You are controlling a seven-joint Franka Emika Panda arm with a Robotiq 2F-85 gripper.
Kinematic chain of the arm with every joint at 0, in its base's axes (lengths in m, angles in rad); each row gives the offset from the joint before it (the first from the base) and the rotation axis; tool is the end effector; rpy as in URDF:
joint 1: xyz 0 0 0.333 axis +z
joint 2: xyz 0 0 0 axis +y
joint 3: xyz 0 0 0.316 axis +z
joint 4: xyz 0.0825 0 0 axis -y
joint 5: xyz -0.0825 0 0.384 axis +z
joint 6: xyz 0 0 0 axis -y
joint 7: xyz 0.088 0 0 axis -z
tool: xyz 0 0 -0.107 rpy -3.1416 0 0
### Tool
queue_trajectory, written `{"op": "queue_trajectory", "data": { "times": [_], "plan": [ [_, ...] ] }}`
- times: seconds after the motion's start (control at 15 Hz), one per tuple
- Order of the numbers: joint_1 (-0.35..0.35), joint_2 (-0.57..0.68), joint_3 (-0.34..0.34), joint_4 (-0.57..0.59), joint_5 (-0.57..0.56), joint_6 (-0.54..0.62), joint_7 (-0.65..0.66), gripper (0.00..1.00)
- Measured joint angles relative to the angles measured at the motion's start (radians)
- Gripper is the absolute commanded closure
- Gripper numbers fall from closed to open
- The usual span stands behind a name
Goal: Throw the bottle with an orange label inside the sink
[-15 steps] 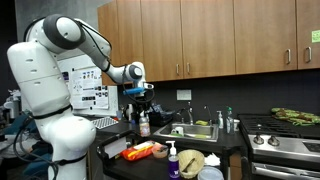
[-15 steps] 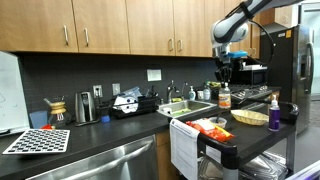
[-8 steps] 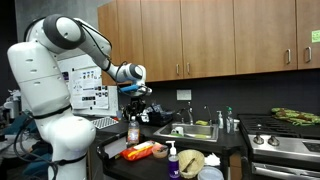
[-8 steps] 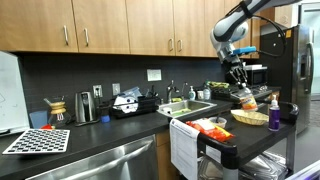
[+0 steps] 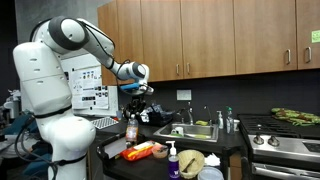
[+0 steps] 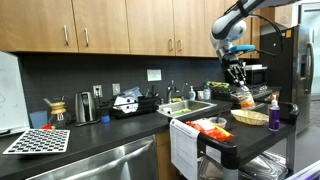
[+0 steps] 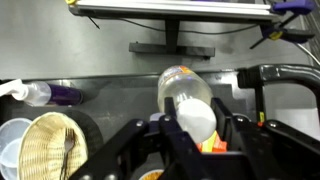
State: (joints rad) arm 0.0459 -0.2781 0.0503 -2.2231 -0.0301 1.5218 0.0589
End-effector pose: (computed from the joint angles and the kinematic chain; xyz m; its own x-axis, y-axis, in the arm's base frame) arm 0.4148 0.0377 0.4622 0.9129 0.0201 -0.4077 0.0514 -0.9965 0.0659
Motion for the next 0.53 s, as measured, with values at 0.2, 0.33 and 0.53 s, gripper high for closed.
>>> {"op": "queue_trajectory", "data": {
  "times": [0.2, 0.33, 0.53],
  "plan": [
    [-0.001, -0.002, -0.016, 0.011, 0.062, 0.153, 0.000, 0.86],
    [-0.001, -0.005, -0.021, 0.011, 0.072, 0.272, -0.001, 0.86],
    [-0.002, -0.006, -0.018, 0.001, 0.029, 0.453, -0.014, 0.86]
  ]
}}
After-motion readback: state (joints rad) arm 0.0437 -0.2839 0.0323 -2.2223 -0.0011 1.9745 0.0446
